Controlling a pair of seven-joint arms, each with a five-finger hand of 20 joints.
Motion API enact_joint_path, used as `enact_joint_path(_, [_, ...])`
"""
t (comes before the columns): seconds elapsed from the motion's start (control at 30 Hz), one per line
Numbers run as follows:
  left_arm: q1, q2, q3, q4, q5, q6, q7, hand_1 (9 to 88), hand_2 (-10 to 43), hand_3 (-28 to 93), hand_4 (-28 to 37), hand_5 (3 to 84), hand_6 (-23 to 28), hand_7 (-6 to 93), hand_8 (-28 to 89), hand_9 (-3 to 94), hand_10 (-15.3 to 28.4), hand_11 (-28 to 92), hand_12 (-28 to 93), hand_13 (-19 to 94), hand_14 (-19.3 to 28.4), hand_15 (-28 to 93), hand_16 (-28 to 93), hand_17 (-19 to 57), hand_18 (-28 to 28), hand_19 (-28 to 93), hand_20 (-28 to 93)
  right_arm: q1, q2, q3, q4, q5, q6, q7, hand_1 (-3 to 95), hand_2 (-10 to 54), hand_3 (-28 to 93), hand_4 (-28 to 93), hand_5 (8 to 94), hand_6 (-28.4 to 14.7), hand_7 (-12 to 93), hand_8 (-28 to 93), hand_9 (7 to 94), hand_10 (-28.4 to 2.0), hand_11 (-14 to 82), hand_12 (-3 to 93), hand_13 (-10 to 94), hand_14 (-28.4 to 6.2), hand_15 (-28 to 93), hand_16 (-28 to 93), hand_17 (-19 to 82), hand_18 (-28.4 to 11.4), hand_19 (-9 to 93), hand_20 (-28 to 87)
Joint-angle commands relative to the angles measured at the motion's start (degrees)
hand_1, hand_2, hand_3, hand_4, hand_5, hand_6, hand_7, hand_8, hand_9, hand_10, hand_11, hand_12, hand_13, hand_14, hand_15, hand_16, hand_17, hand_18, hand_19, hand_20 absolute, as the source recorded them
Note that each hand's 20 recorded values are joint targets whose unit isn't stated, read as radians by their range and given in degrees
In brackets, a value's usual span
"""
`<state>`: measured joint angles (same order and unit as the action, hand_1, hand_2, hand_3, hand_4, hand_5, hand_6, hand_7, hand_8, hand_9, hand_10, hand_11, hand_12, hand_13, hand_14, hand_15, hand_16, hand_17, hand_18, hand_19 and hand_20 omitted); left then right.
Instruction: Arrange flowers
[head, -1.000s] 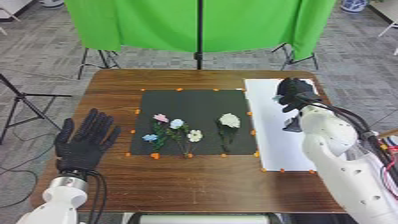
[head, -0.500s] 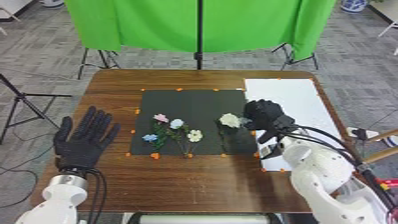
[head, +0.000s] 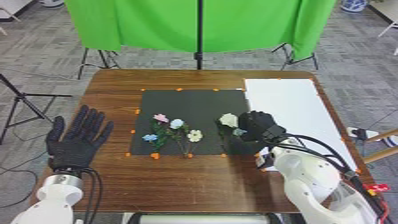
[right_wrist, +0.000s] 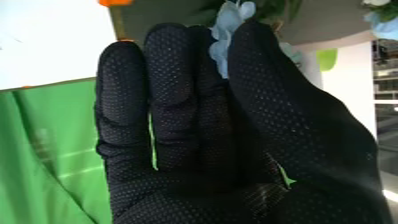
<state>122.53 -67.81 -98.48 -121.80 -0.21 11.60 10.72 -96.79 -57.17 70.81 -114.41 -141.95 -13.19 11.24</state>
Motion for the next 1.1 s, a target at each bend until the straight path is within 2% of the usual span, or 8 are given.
enact_joint_path(0.03, [1.4, -0.59, -1.46, -0.55, -1.46, 1.09, 1.08, 24.6, 14.0, 72, -28.3, 44.6, 8.5, 13.9, -8, 41.3, 15.7, 22, 15, 31, 15.6, 39, -3, -4.1, 15.2, 30, 18, -1.8, 0.3, 0.8, -1.9, -2.4, -5.7, 1.7, 60.3, -9.5, 68, -28, 61.8, -2.0, 43, 7, 70.2, -12.2, 17.4, 43.5, 64, -6.3, 44, 43, 38, -18.6, 75, 33])
enact_joint_path(0.1, [1.2, -0.77, -1.96, -0.66, -1.48, 2.11, 1.19, 24.5, 14.0, 72, -28.3, 44.7, 8.5, 13.9, -8, 41.3, 15.7, 22, 15, 31, 15.6, 39, -3, -4.1, 15.2, 31, 18, -1.7, 0.3, 0.6, -2.0, -4.5, -7.1, 0.9, 56.8, -9.5, 70, -28, 60.0, -2.3, 41, 6, 65.4, -13.7, 25.7, 36.2, 61, -7.6, 47, 41, 37, -19.1, 75, 34])
enact_joint_path(0.17, [1.0, -0.57, -2.52, -0.62, -1.48, 2.67, 2.69, 24.4, 13.9, 72, -28.3, 44.2, 8.5, 13.8, -8, 41.0, 15.6, 22, 15, 30, 15.6, 39, -3, -4.2, 15.2, 31, 18, -1.7, 0.1, 0.4, -2.0, -5.9, -7.7, 1.2, 50.6, -9.5, 75, -28, 58.6, -2.4, 37, -9, 61.0, -15.3, 32.4, 27.5, 59, -10.6, 51, 34, 36, -20.0, 75, 35])
enact_joint_path(0.23, [1.1, -0.53, -3.26, -0.64, -1.55, 2.12, 3.07, 24.2, 13.8, 72, -28.3, 43.9, 8.4, 14.0, -8, 40.7, 15.5, 22, 15, 30, 15.7, 39, -3, -4.3, 15.2, 31, 18, -1.7, 0.0, 0.4, -2.5, -3.9, -8.9, 2.7, 44.8, -9.5, 77, -28, 56.7, -3.2, 36, -13, 58.2, -16.7, 33.0, 25.8, 56, -12.9, 54, 29, 34, -20.9, 75, 36])
enact_joint_path(0.6, [1.8, -0.81, -3.56, -0.9, -1.42, 2.5, 2.89, 23.7, 13.2, 72, -28.3, 42.9, 8.3, 14.3, -8, 40.2, 15.5, 23, 15, 30, 15.8, 39, -3, -4.5, 15.4, 31, 18, -3.0, 0.5, 1.5, -4.5, -0.2, -6.8, 5.7, 36.8, -9.5, 73, -28, 41.1, -8.5, 40, -14, 43.3, -22.1, 39.1, 29.5, 47, -17.2, 64, 25, 32, -22.9, 78, 37])
enact_joint_path(0.83, [1.3, -0.4, -3.38, -0.54, -1.34, 2.8, 2.31, 23.6, 13.1, 72, -28.3, 42.6, 8.2, 14.6, -9, 39.9, 15.4, 23, 15, 30, 15.7, 39, -3, -4.4, 15.4, 31, 18, -3.9, 0.6, 2.7, -5.5, 2.5, -3.6, 7.0, 32.8, -9.5, 65, -28, 38.2, -10.3, 43, -16, 41.2, -23.4, 39.8, 29.7, 46, -18.5, 65, 24, 32, -23.0, 79, 37])
enact_joint_path(1.0, [1.5, -0.18, -3.45, -0.6, -1.18, 2.8, 1.99, 23.6, 13.1, 72, -28.3, 42.9, 8.3, 14.7, -9, 40.0, 15.5, 23, 15, 30, 15.8, 39, -3, -4.6, 15.5, 31, 18, -4.9, 0.8, 3.8, -6.1, 4.0, 0.3, 8.0, 29.2, -9.5, 66, -28, 37.5, -10.8, 43, -16, 40.9, -24.0, 39.5, 29.5, 46, -18.8, 66, 23, 32, -23.0, 80, 36])
enact_joint_path(1.1, [1.4, -0.16, -3.31, -0.46, -1.1, 2.83, 1.58, 23.7, 13.2, 72, -28.3, 43.1, 8.3, 14.7, -9, 40.0, 15.5, 23, 15, 30, 15.9, 39, -3, -4.6, 15.5, 31, 18, -5.2, 0.6, 4.5, -6.4, 4.5, -0.5, 8.8, 27.5, -9.5, 67, -28, 37.3, -11.1, 40, -16, 41.2, -24.2, 37.3, 28.1, 46, -19.2, 64, 22, 32, -22.9, 79, 35])
